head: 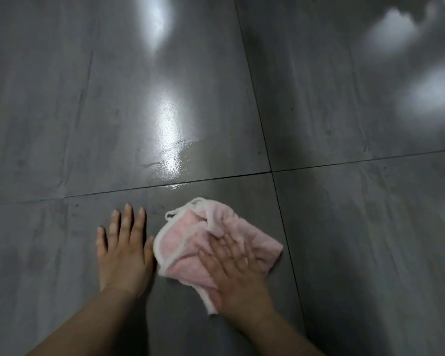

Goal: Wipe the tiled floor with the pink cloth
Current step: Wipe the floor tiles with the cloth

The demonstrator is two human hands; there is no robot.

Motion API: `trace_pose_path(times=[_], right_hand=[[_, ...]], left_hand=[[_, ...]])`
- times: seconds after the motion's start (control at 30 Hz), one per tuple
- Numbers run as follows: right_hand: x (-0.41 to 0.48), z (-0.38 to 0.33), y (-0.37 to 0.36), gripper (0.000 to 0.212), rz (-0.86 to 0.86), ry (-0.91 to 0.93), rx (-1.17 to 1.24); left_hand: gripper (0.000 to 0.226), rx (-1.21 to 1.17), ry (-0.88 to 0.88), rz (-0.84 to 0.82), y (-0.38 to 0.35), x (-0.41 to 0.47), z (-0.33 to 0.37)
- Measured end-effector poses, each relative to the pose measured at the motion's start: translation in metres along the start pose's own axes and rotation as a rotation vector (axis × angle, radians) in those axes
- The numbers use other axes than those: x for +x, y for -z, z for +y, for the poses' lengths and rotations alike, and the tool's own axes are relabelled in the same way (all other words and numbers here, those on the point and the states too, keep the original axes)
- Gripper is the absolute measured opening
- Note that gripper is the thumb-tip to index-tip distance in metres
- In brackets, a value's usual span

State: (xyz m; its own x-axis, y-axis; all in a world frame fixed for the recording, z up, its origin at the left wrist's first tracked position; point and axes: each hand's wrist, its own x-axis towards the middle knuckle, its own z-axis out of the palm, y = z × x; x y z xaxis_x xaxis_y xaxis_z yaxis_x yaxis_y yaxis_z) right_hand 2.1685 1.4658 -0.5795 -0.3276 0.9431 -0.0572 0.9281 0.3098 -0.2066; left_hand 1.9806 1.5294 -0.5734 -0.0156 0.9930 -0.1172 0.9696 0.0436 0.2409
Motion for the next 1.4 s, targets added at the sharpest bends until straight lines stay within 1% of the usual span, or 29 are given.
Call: trace_pose_path(times=[0.07, 0.1, 0.17, 0.2, 0.23, 0.27, 0.33, 0.37, 0.4, 0.47, 0.5, 0.53, 0.6, 0.67, 0.73, 0.77, 0.83, 0.87, 0.93, 1.0, 1.03, 1.07, 1.1, 1.13, 1.2, 1.27, 1.3, 1.33, 1.4], right_hand=[[0.007, 0.057, 0.012, 0.056, -0.095, 0.038, -0.047], [0.015, 0.090, 0.022, 0.059, -0.143, -0.014, -0.077], [0.027, 0.151, 0.045, 0.079, -0.209, -0.151, -0.141], [0.030, 0.171, 0.057, 0.091, -0.256, -0.253, -0.103], [0.033, 0.180, 0.066, 0.095, -0.293, -0.352, -0.054], [0.039, 0.179, 0.070, 0.090, -0.288, -0.448, 0.000], [0.057, 0.161, 0.068, 0.068, -0.203, -0.662, 0.065], [0.070, 0.148, 0.065, 0.063, -0.138, -0.776, 0.086], [0.088, 0.136, 0.061, 0.061, -0.056, -0.878, 0.092], [0.128, 0.111, 0.053, 0.063, -0.001, -0.987, 0.083], [0.147, 0.095, 0.052, 0.065, -0.017, -0.971, 0.088], [0.167, 0.077, 0.046, 0.066, -0.046, -0.879, 0.087], [0.193, 0.027, 0.029, 0.067, -0.043, -0.529, 0.037], [0.199, -0.025, 0.016, 0.056, 0.041, -0.124, 0.001], [0.194, -0.037, 0.018, 0.050, -0.088, 0.170, 0.069], [0.192, -0.023, 0.022, 0.052, -0.152, 0.231, 0.077], [0.188, 0.029, 0.022, 0.056, -0.031, 0.188, -0.032], [0.183, 0.060, 0.025, 0.060, 0.025, 0.074, -0.075], [0.166, 0.111, 0.042, 0.063, 0.000, -0.291, -0.034], [0.149, 0.112, 0.054, 0.063, 0.023, -0.736, 0.123], [0.143, 0.095, 0.049, 0.064, 0.036, -0.877, 0.106], [0.137, 0.069, 0.041, 0.065, 0.047, -0.904, 0.043], [0.130, 0.037, 0.031, 0.065, 0.111, -0.831, -0.027], [0.121, 0.005, 0.018, 0.064, 0.156, -0.675, -0.044], [0.096, -0.042, 0.000, 0.058, 0.094, -0.252, -0.055], [0.072, -0.036, 0.001, 0.056, 0.016, 0.005, -0.042], [0.062, -0.014, 0.005, 0.060, 0.034, 0.053, -0.069], [0.049, 0.016, 0.007, 0.066, 0.031, 0.032, -0.105], [0.014, 0.078, 0.016, 0.077, 0.041, -0.129, -0.172]], left_hand=[[0.070, -0.027, -0.014, 0.006, 0.006, 0.004, -0.007], [0.067, -0.022, -0.045, -0.020, 0.011, 0.006, -0.013], [0.061, 0.041, -0.166, -0.104, 0.017, 0.009, -0.028], [0.060, 0.050, -0.213, -0.138, 0.019, 0.011, -0.034], [0.060, 0.040, -0.224, -0.149, 0.021, 0.012, -0.037], [0.061, 0.025, -0.217, -0.140, 0.021, 0.015, -0.037], [0.061, 0.020, -0.233, -0.159, 0.019, 0.015, -0.038], [0.061, 0.017, -0.243, -0.172, 0.018, 0.014, -0.039], [0.060, 0.020, -0.252, -0.148, 0.016, 0.015, -0.040], [0.059, 0.036, -0.259, -0.108, 0.013, 0.017, -0.041], [0.059, 0.048, -0.267, -0.111, 0.012, 0.017, -0.043], [0.059, 0.052, -0.270, -0.115, 0.011, 0.017, -0.045], [0.058, 0.034, -0.263, -0.112, 0.011, 0.015, -0.044], [0.057, 0.031, -0.268, -0.120, 0.010, 0.018, -0.046], [0.058, 0.026, -0.269, -0.115, 0.012, 0.017, -0.046], [0.058, 0.017, -0.269, -0.105, 0.013, 0.018, -0.045], [0.057, -0.008, -0.258, -0.101, 0.014, 0.018, -0.046], [0.057, -0.018, -0.254, -0.099, 0.014, 0.017, -0.046], [0.057, -0.022, -0.257, -0.098, 0.016, 0.017, -0.045], [0.057, -0.005, -0.257, -0.101, 0.016, 0.017, -0.044], [0.057, 0.003, -0.257, -0.107, 0.017, 0.017, -0.044], [0.057, 0.010, -0.262, -0.112, 0.017, 0.017, -0.044], [0.057, 0.014, -0.263, -0.119, 0.018, 0.017, -0.044], [0.057, 0.023, -0.261, -0.126, 0.019, 0.016, -0.043], [0.052, 0.049, -0.273, -0.122, 0.019, 0.016, -0.044], [0.044, 0.054, -0.287, -0.099, 0.018, 0.016, -0.044], [0.045, 0.045, -0.279, -0.101, 0.019, 0.016, -0.043], [0.048, 0.035, -0.263, -0.116, 0.020, 0.016, -0.042], [0.060, 0.046, -0.253, -0.135, 0.023, 0.014, -0.040]])
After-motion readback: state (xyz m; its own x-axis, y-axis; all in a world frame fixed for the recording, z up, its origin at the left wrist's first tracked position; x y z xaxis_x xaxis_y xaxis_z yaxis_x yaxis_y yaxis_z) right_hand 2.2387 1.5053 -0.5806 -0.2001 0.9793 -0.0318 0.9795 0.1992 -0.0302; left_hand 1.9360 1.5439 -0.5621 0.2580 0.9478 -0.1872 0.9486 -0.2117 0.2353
